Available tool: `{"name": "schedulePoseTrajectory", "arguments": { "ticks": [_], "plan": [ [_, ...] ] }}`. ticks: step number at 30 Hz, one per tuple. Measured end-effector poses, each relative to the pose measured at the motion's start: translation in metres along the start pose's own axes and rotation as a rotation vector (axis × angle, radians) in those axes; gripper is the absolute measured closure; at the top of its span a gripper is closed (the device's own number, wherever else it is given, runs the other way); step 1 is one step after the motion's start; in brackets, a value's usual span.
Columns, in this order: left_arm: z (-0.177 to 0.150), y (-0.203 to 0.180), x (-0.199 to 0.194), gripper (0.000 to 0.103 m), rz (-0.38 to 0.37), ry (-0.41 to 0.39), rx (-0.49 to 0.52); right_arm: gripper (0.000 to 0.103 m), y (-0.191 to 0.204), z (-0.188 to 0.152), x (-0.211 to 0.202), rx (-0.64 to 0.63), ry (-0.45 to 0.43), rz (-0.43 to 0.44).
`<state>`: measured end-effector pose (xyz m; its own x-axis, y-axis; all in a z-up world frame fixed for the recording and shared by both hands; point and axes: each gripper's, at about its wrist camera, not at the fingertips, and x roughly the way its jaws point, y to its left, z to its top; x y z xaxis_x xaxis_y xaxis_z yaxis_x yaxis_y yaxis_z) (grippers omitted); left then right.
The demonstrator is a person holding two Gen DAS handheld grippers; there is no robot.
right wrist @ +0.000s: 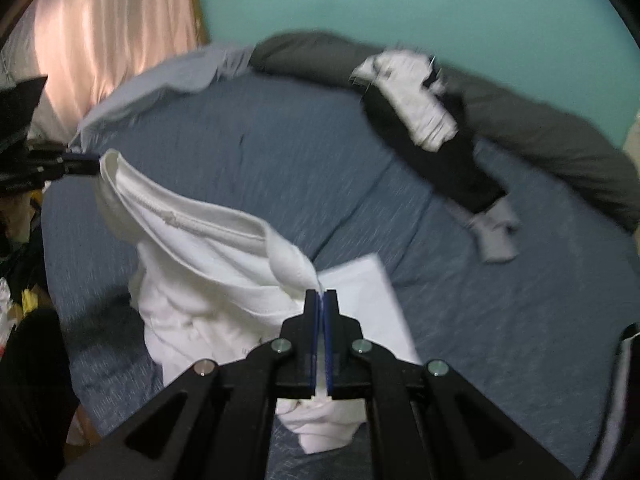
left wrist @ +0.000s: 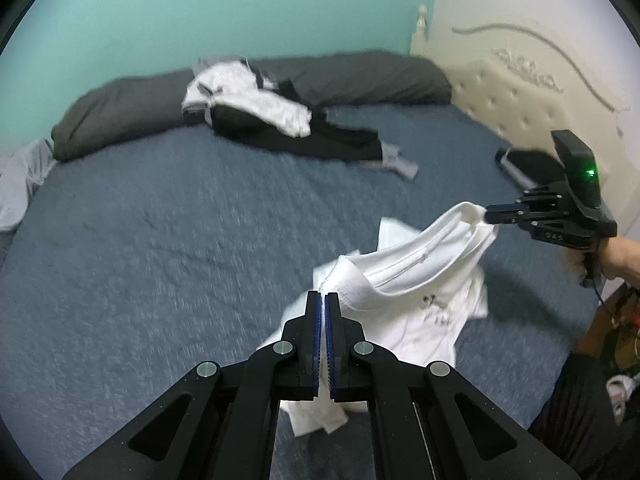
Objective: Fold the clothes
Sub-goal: 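Raise the white T-shirt high with both tools, holding it by the shoulders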
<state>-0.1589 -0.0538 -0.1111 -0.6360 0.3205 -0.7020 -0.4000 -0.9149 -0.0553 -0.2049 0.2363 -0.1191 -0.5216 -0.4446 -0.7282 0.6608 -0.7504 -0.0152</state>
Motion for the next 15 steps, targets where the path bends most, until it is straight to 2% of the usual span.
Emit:
{"name": "schedulePoseTrajectory", "arguments": {
  "ticks": [5,15],
  "plan": [
    [0.054,-0.009,-0.047,0.101,0.04,-0.113,0.033,0.101,-0.006,0.047,-0.07,-0.004,-0.137,-0.062],
    [0.17,-0.027,-0.16,0.101,0.13,-0.307,0.111,0.101,0.01,0.146,-0.218,-0.058,-0.376,-0.168]
  ]
}}
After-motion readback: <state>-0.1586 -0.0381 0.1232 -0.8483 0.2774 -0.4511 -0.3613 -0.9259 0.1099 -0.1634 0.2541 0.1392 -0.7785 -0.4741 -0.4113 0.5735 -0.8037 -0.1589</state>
